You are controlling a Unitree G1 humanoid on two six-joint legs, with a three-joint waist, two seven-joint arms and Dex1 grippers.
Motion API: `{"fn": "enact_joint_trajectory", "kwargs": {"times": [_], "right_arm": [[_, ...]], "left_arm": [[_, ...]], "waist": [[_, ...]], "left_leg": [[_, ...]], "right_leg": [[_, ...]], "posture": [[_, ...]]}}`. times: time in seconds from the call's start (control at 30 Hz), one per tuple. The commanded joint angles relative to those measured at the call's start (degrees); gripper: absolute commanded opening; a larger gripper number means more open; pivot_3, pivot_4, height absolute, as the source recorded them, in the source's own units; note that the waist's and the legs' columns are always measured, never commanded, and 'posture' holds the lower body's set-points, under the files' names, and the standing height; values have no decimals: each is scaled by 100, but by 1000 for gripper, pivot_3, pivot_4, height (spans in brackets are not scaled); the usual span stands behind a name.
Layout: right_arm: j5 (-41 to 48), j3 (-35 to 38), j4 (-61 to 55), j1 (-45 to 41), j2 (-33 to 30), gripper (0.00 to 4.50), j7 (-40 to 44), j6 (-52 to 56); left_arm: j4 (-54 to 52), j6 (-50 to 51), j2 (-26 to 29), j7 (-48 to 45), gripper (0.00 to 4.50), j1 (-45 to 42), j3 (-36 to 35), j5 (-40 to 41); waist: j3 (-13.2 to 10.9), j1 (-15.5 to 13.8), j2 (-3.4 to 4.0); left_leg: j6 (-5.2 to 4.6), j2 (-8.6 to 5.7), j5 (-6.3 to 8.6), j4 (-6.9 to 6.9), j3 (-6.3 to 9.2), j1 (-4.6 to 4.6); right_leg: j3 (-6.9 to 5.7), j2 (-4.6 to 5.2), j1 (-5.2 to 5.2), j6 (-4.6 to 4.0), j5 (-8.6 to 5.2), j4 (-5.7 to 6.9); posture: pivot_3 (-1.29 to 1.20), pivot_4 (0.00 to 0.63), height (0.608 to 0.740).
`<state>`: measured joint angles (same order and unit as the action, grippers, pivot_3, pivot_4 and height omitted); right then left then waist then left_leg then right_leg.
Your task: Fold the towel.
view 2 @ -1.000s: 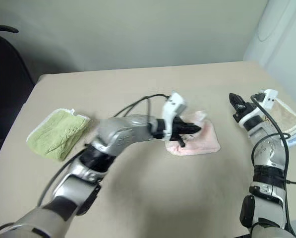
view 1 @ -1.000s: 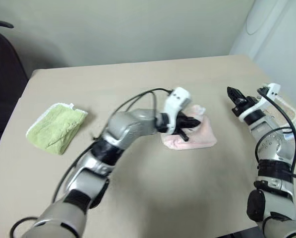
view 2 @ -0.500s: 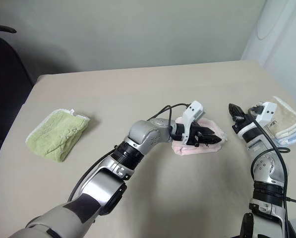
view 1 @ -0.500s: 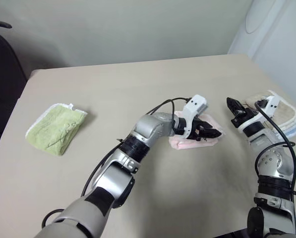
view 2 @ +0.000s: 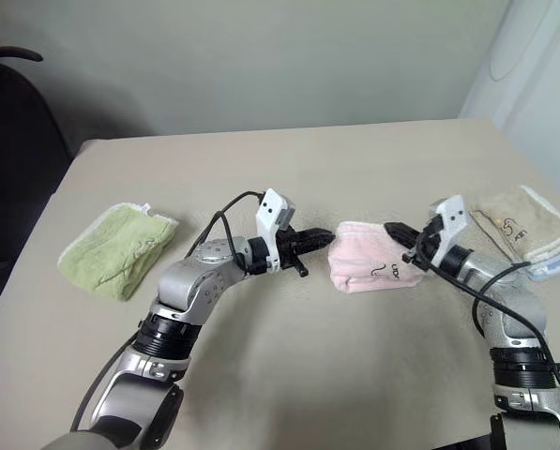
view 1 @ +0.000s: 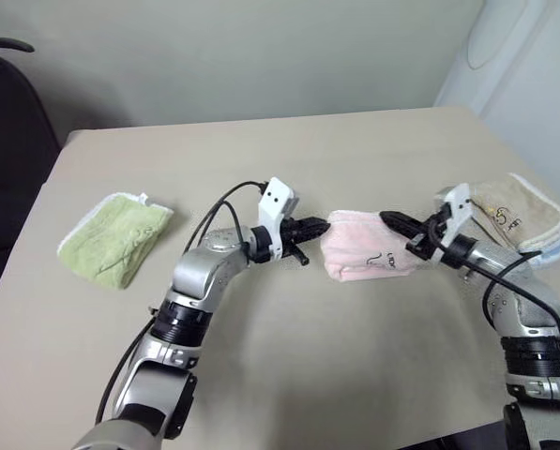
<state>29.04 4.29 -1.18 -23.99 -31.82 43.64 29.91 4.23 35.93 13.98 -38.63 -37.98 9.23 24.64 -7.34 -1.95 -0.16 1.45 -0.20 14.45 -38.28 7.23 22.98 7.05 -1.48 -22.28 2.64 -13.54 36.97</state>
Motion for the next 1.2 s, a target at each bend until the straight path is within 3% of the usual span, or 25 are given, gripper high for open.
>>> {"fn": "enact_joint_trajectory", "kwargs": {"times": [0.03,0.1,0.27,0.43,0.57,0.6,0.73,0.93,1.13,1.17,1.2], "right_arm": [[-438,-393,380,-111,68,0,-41,4],[-883,-720,839,-33,120,0,-100,-223],[-1036,-692,1162,160,302,0,-110,-516],[-657,-130,668,151,276,0,-105,-573],[-151,374,51,180,3,0,85,-195],[2,498,-70,182,-93,364,139,-49],[205,820,-139,134,-420,1531,219,184],[-14,984,222,-159,-379,3628,-105,-101],[27,988,188,-208,-239,3641,-208,-202],[28,990,173,-207,-221,3641,-225,-208],[34,999,151,-201,-203,3641,-247,-211]], "left_arm": [[1040,-479,-415,-74,37,-316,345,-442],[1906,-862,-522,-95,37,-373,785,-1026],[2596,-1400,-536,-192,37,-275,1038,-1588],[1716,-1362,-464,-298,37,-66,381,-1113],[726,-618,-373,-81,37,35,-460,-379],[496,-327,-343,-16,0,62,-669,-158],[27,1062,-255,342,0,128,-1326,631],[102,2593,-108,324,1976,173,-1320,1194],[1007,3093,-571,584,4203,-205,-1047,1023],[1149,3116,-669,611,4487,-273,-1057,1023],[1260,3089,-763,604,4487,-332,-1012,987]], "waist": [[1,-9,-1],[1,-3,0],[12,27,3],[8,41,6],[4,37,8],[4,35,8],[4,32,6],[3,28,6],[3,4,5],[3,-11,5],[3,-25,6]], "left_leg": [[-7,-3,-2,-3,-1,-1],[-77,-4,28,-8,1,-8],[-76,-4,20,0,-1,-13],[-83,-7,21,3,1,-50],[-63,-10,9,6,-3,-22],[-11,-10,-21,6,-2,-10],[0,-10,-27,13,-10,-3],[-1,-10,-27,14,-11,-4],[-9,-10,-32,11,-8,-7],[-11,-11,-33,10,-8,-7],[-14,-14,-35,9,-8,-7]], "right_leg": [[0,6,4,4,4,-1],[-4,20,14,5,18,-4],[-21,28,15,2,26,-3],[-24,29,58,-1,26,-12],[-26,28,32,-4,24,-12],[-29,27,22,-4,24,-11],[-27,27,17,-2,19,-17],[-18,29,7,0,18,-9],[-20,30,9,2,21,-4],[-19,33,9,4,22,-5],[-20,35,13,7,24,-5]], "posture": [[0,150,740],[0,150,740],[0,150,740],[0,150,740],[0,150,740],[0,150,740],[0,150,740],[0,150,740],[0,150,740],[0,150,740],[0,150,740]]}}
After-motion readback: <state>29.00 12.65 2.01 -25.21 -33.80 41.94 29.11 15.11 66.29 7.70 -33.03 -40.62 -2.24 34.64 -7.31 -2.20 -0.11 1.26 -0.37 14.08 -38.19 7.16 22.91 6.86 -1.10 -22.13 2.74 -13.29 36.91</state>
